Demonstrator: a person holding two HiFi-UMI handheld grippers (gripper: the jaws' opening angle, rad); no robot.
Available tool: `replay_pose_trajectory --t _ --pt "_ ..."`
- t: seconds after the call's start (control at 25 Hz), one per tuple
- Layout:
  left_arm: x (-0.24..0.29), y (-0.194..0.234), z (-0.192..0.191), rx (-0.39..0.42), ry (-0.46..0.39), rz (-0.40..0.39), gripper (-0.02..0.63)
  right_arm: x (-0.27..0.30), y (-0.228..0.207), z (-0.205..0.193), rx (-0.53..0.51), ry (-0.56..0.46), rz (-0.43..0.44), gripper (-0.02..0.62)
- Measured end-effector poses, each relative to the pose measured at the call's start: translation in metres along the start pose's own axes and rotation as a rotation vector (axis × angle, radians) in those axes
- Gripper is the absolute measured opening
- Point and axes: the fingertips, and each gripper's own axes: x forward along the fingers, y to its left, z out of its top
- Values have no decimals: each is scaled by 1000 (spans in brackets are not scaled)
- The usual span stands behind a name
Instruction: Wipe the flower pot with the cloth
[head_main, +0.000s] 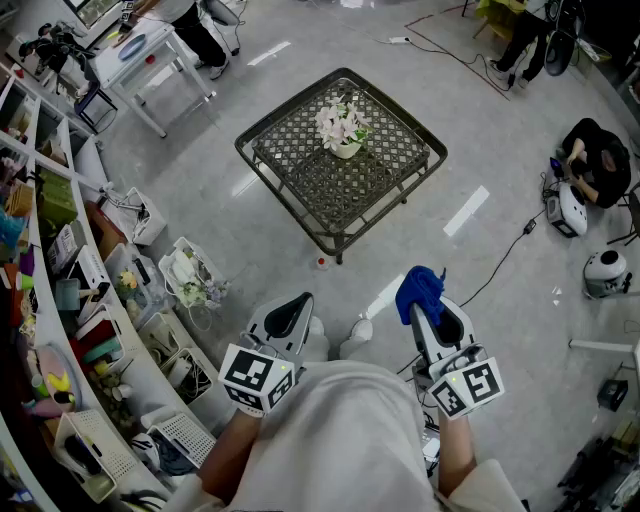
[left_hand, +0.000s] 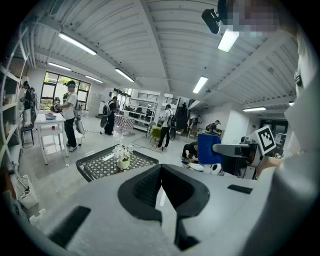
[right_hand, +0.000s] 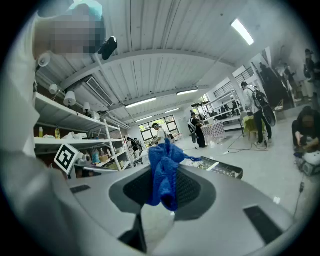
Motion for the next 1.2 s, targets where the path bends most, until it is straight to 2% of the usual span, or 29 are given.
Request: replay_pose_trajectory --t 0.2,0.36,0.56,0.72,1.0,1.2 --pt "9 -11 -8 -25 5 -9 23 -13 -7 -6 -3 9 -8 118" --pt "17 -19 -10 -10 23 -13 23 -19 -13 -9 10 15 2 117" --pt "21 -25 -12 -1 33 6 23 -19 -15 -10 -28 20 54 117" --pt "19 -23 -13 2 37 28 23 -10 -16 -13 -17 25 118 121" --pt "21 -2 -6 -27 27 56 23 14 -21 -9 -36 43 124 123" --pt "40 36 9 -42 12 39 23 59 -27 -3 -45 47 103 123"
